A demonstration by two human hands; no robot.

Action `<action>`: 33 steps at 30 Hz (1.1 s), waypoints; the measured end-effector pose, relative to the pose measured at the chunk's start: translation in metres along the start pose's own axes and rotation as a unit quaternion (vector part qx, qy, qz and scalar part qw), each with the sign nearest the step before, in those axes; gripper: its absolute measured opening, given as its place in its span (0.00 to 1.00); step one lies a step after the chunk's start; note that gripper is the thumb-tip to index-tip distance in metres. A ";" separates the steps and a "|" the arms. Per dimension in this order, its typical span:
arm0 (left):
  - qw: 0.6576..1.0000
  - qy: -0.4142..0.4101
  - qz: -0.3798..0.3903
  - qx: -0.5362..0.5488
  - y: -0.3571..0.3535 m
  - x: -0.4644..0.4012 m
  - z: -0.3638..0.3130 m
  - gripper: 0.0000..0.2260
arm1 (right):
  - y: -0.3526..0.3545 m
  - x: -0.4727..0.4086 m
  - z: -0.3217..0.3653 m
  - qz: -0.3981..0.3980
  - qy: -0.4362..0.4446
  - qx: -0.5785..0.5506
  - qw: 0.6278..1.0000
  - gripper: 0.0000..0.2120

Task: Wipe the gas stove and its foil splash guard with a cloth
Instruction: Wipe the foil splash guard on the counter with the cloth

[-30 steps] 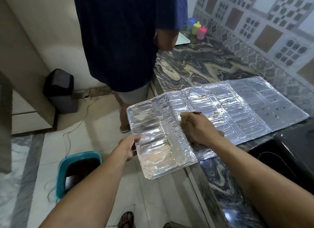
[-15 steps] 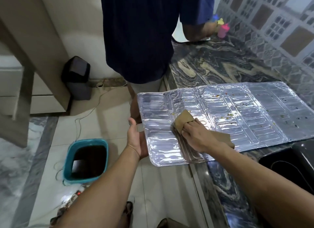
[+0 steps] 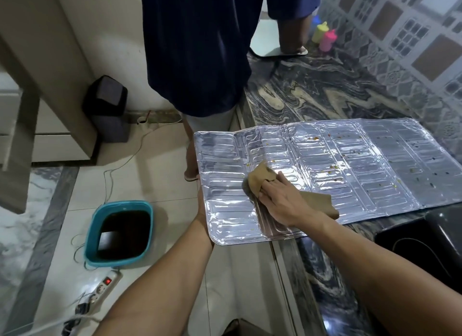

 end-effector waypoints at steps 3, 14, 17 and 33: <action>0.999 0.001 0.007 -0.031 -0.017 0.012 -0.005 0.26 | 0.004 0.003 0.011 -0.003 0.027 -0.025 0.999 0.09; 0.994 -0.109 -0.007 0.021 0.002 -0.029 -0.056 0.37 | -0.004 0.023 -0.004 -0.071 0.091 0.083 0.990 0.03; 0.995 -0.079 -0.011 -0.064 -0.001 -0.025 -0.060 0.23 | -0.003 0.017 -0.004 -0.086 0.034 0.073 0.993 0.05; 0.989 -0.093 -0.067 -0.090 0.019 -0.029 -0.067 0.08 | 0.013 -0.023 -0.014 -0.035 -0.071 0.182 0.980 0.06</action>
Point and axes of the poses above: each hand's wrist, its own x-axis away from the middle knuckle, its own y-axis out of the back of the hand, z = x × y, the point moved 7 cm from there along -x, towards the middle knuckle, and after that the axes turned 6 degrees about -y, right-handed, at the moved point
